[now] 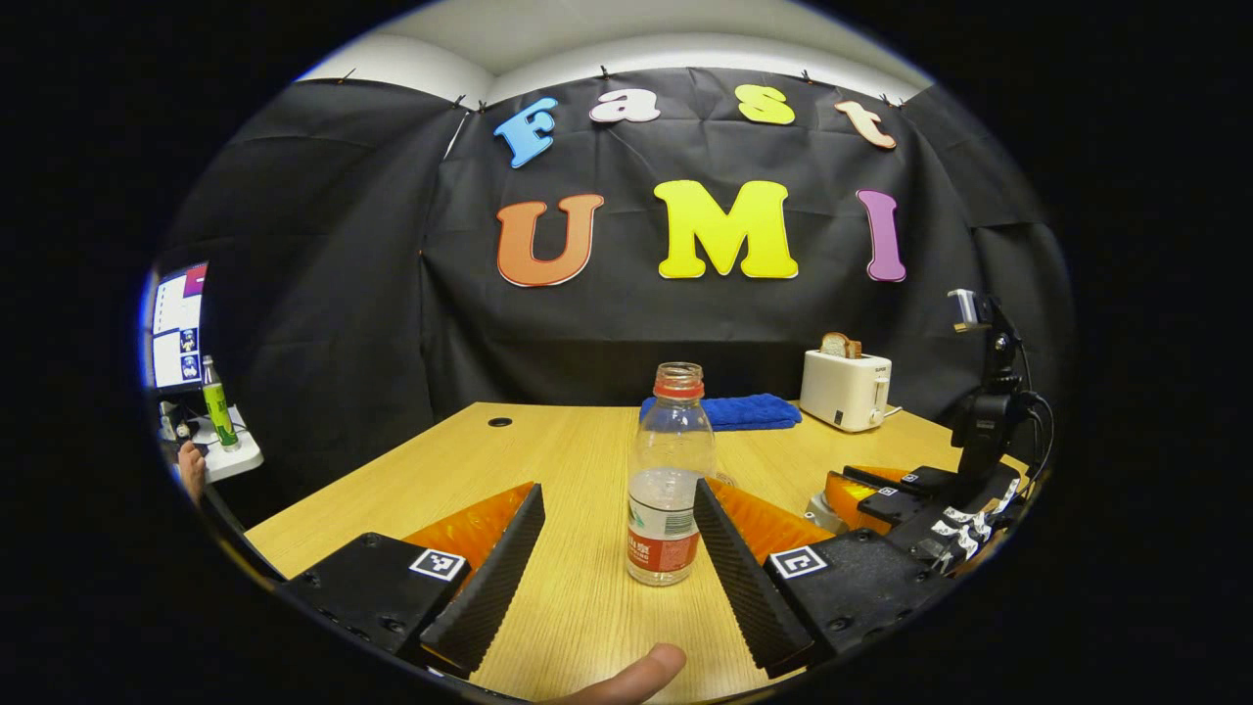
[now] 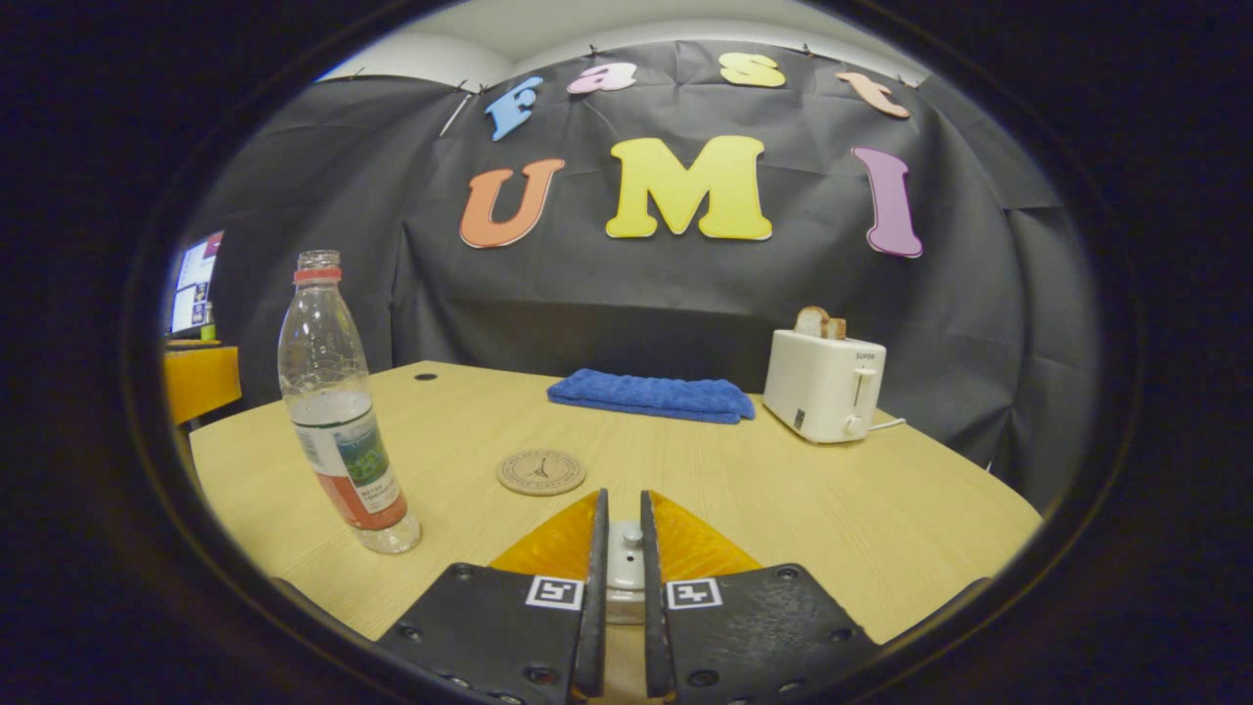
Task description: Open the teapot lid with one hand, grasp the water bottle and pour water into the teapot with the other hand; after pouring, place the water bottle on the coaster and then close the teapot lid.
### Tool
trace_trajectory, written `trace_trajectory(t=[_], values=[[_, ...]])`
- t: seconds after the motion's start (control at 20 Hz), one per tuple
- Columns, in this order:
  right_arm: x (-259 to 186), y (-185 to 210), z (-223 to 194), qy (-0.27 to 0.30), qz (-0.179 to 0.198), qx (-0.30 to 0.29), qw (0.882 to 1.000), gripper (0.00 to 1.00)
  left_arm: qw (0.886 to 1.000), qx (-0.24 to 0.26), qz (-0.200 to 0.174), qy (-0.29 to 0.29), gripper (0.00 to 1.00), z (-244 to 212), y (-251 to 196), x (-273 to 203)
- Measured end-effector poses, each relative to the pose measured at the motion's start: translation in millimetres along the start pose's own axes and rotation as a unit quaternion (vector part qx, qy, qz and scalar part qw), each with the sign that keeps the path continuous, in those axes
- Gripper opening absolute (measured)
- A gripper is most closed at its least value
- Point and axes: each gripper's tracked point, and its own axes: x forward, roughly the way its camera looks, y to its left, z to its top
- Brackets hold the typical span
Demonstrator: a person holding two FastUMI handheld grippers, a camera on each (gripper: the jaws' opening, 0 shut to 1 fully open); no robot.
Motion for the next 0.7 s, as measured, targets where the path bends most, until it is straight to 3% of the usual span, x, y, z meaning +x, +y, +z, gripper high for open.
trace_trajectory(t=[0.1, 0.7], values=[[3.4, 0.7, -0.9, -0.005, 0.003, -0.004, 1.000, 0.05, 1.000, -0.004, -0.012, -0.003, 0.97, -2.9, -7.6, 4.0], [-6.6, -2.2, 10.0, -0.013, 0.030, 0.042, 0.999, 0.00, 0.999, -0.005, -0.041, -0.015, 0.97, -27.5, -20.3, 22.9]])
